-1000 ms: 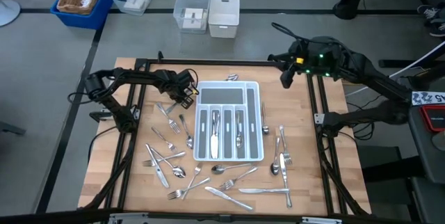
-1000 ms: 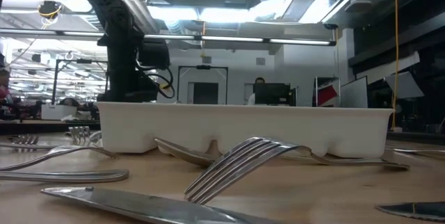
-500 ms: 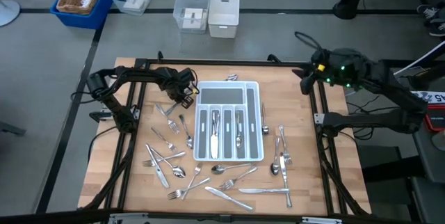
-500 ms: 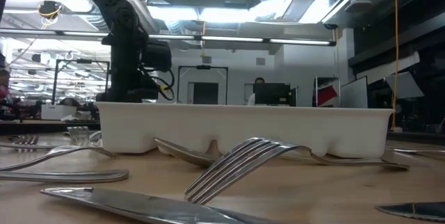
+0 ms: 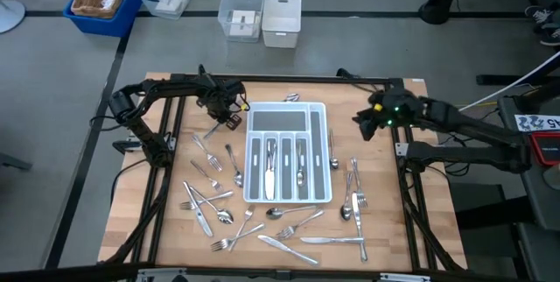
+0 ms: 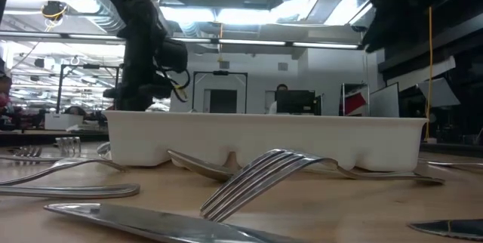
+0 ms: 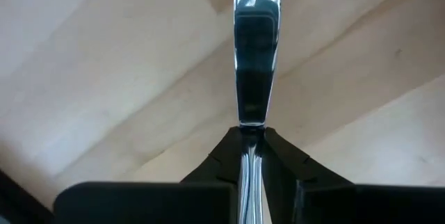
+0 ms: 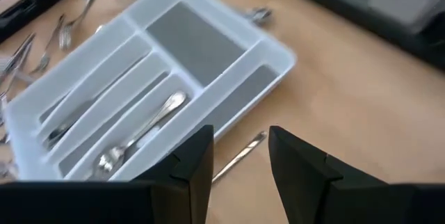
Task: Sort silverware
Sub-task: Put the silver table knife into the white cutlery tray
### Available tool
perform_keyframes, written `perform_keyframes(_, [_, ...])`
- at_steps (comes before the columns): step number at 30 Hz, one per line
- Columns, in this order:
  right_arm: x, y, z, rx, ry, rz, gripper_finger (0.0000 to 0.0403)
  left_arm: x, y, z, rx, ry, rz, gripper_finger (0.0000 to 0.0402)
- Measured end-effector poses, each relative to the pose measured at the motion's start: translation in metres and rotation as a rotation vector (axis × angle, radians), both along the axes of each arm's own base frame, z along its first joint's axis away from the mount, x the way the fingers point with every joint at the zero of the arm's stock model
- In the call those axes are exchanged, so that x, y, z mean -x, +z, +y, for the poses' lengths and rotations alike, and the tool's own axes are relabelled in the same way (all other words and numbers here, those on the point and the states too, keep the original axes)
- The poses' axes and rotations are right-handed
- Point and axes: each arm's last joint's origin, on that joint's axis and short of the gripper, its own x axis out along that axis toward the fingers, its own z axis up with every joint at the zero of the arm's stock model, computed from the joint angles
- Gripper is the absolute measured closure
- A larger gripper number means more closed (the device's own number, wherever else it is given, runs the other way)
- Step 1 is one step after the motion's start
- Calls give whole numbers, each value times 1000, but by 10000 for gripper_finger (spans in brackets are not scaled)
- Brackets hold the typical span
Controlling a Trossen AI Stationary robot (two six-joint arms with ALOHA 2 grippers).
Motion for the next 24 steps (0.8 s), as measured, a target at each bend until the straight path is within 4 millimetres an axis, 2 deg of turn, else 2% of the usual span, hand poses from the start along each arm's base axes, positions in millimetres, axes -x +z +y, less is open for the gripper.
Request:
perform_keyframes(5, [-12,-34,-1,-78,81,10,263,-3,15,3,9,-47,16,373])
perform_keyframes(10, [-15,-55,-1,-111,101,36,263,-10,35,8,-12,-99,-6,378])
perform_keyframes(19, [-18,-62,-2,-121,100,60,263,-35,77,13,-81,-336,-151,375])
perform_keyframes(24, [-18,-62,-3,-108,86,67,263,-55,94,0,-65,-585,-306,375])
